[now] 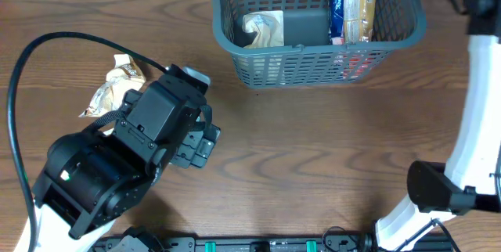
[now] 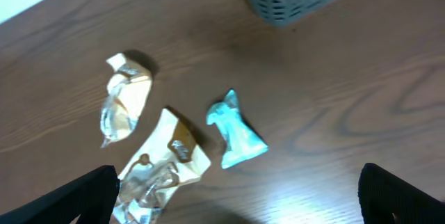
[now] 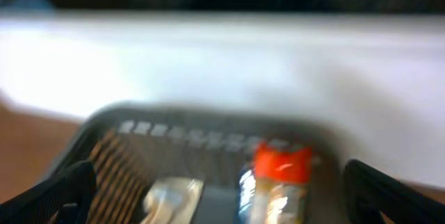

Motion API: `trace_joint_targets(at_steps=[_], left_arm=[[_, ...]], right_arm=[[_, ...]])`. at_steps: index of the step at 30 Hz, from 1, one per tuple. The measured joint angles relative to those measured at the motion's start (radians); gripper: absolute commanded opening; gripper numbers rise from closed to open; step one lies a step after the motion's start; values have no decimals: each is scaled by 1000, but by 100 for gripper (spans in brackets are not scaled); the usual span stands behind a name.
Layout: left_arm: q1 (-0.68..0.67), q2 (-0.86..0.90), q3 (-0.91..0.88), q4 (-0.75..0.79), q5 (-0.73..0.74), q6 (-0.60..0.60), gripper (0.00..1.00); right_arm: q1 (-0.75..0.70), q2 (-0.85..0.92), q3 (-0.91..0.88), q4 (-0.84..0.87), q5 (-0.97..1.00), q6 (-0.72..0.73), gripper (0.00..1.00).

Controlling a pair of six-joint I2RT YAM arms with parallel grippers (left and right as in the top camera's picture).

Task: Pack container
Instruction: 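Drop the mushroom bag into the basket and withdraw the right gripper, then move the left gripper to the mushroom bag on the left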

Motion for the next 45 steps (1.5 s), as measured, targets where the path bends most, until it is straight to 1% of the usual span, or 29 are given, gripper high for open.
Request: trace_joint_targets(at_steps=[2, 5, 7, 8, 10, 16, 18, 20, 23, 26, 29, 31, 32, 35, 39, 42, 45], left_arm=[[0, 0, 0, 0, 15, 0, 99], [0, 0, 0, 2, 28, 0, 99], [0, 0, 0, 2, 35, 0, 99], [0, 0, 0, 2, 38, 0, 99], [0, 0, 0, 2, 42, 0, 99], [0, 0, 0, 34, 25, 0, 99], [0, 0, 0, 54, -10, -2, 99], [3, 0, 0, 85, -79, -39, 99], [41, 8, 0, 112, -227, -177, 99], [125, 23, 0, 109, -361, -358, 99], [247, 46, 0, 110, -436, -536, 99], [328, 69, 0, 111, -463, -645, 99], [370, 78, 0, 111, -467, -681, 99], [501, 128, 0, 138, -433, -792, 99], [635, 212, 0, 203, -259, -865, 99], [681, 278, 0, 209, -122, -892, 99], [687, 336, 0, 204, -46, -903, 98]], right_arm=[[-50, -3, 66, -3, 50, 34, 99], [-143, -11, 113, -35, 171, 100, 99], [-205, -14, 117, -101, 285, 151, 99], [-229, -13, 117, -114, 309, 161, 99], [-288, -12, 110, -200, 387, 196, 99], [-428, -11, 72, -405, 484, 265, 99], [-465, -11, 51, -454, 494, 289, 99], [-495, -11, 29, -484, 493, 304, 99], [-514, -11, -5, -521, 480, 320, 99], [-517, -11, -27, -542, 456, 325, 99], [-517, -11, -42, -549, 436, 328, 99], [-517, -11, -47, -549, 430, 328, 99], [-517, -11, -48, -549, 426, 328, 99], [-517, -11, -50, -549, 421, 329, 99], [-517, -11, -51, -549, 417, 329, 99], [-517, -11, -52, -549, 417, 329, 99], [-517, -11, -52, -549, 417, 329, 99]])
